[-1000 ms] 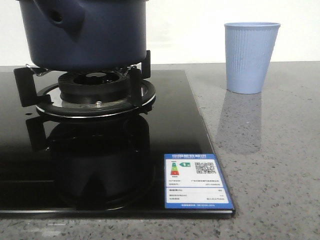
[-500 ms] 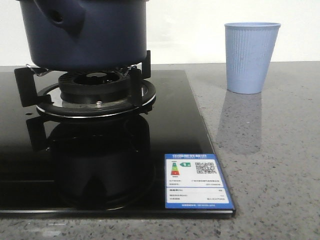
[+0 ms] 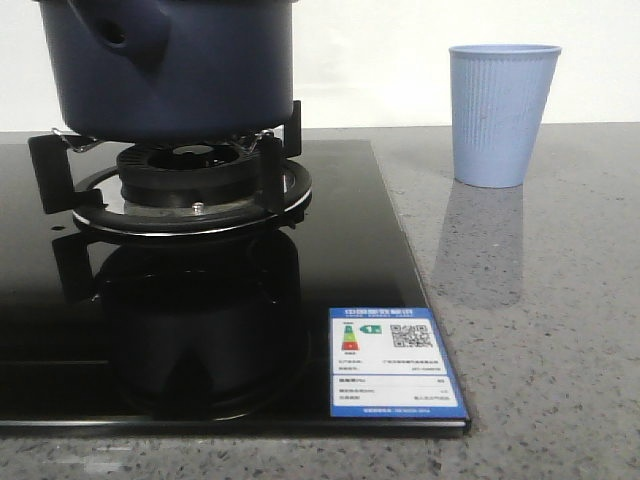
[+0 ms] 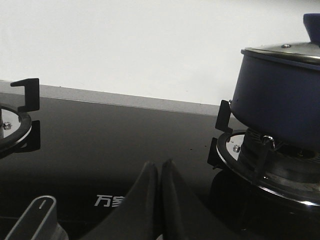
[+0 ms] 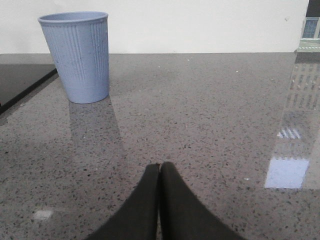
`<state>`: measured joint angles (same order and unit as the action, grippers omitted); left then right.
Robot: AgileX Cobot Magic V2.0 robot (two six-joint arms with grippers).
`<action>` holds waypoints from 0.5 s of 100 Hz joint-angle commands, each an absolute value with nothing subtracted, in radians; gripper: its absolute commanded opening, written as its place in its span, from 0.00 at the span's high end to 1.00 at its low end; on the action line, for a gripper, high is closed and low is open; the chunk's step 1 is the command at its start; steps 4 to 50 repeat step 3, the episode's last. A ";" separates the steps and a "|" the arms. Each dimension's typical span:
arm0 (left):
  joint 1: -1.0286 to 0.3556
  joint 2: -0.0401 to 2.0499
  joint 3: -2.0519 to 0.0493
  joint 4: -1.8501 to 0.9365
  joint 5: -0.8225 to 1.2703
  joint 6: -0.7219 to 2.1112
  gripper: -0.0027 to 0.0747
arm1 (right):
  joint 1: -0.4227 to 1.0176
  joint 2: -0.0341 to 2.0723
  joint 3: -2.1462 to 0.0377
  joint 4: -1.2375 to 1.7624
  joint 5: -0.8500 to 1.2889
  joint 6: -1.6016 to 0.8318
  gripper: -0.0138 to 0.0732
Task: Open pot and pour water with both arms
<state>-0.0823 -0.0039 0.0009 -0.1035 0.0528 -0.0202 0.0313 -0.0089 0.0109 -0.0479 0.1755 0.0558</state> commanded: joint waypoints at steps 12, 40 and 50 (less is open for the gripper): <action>-0.082 -0.030 0.034 -0.110 -0.025 -0.020 0.99 | 0.024 -0.029 0.037 -0.058 0.095 0.050 0.91; -0.082 -0.030 0.034 -0.110 -0.025 -0.020 0.99 | 0.024 -0.029 0.037 -0.058 0.095 0.050 0.91; -0.082 -0.030 0.034 -0.110 -0.025 -0.020 0.99 | 0.024 -0.029 0.037 -0.058 0.095 0.050 0.91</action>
